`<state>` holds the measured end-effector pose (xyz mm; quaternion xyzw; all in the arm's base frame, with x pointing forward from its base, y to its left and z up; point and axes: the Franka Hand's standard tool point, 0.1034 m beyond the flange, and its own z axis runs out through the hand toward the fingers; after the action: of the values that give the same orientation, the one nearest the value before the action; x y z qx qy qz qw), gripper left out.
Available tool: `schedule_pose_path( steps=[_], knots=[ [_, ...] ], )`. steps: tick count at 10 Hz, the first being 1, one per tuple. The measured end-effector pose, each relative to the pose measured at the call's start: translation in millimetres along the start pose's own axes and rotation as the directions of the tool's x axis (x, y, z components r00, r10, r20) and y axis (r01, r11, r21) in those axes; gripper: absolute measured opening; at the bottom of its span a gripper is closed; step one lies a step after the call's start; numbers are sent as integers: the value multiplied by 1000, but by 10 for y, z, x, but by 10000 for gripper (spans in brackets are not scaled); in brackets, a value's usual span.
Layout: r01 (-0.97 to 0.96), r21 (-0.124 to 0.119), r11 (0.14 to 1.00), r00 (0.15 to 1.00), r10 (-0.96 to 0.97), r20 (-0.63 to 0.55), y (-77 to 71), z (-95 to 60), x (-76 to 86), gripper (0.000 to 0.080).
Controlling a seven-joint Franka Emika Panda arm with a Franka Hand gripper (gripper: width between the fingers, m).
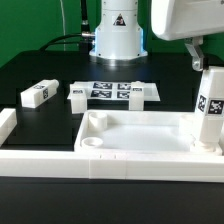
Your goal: Assemble desk
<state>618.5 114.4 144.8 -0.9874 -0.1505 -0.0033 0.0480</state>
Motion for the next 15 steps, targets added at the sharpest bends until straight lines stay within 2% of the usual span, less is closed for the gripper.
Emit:
schedule_pose_path(
  steps=[2, 7, 8, 9, 10, 12, 15],
  knots=[
    [-1, -10, 1000, 1000, 1, 26, 14, 68, 18, 649],
    [0, -11, 1000, 1000, 0, 19, 50, 74, 27, 649],
    [-22, -37, 999, 1000, 22, -7, 152, 94, 42, 649],
    [-53, -49, 997, 999, 52, -8, 193, 87, 38, 649],
    [-39, -77, 996, 999, 38, -17, 199, 70, 64, 649],
    [-17, -79, 997, 1000, 16, -12, 276, 80, 47, 649],
    [-14, -79, 997, 1000, 13, -12, 264, 82, 49, 649]
  ],
)
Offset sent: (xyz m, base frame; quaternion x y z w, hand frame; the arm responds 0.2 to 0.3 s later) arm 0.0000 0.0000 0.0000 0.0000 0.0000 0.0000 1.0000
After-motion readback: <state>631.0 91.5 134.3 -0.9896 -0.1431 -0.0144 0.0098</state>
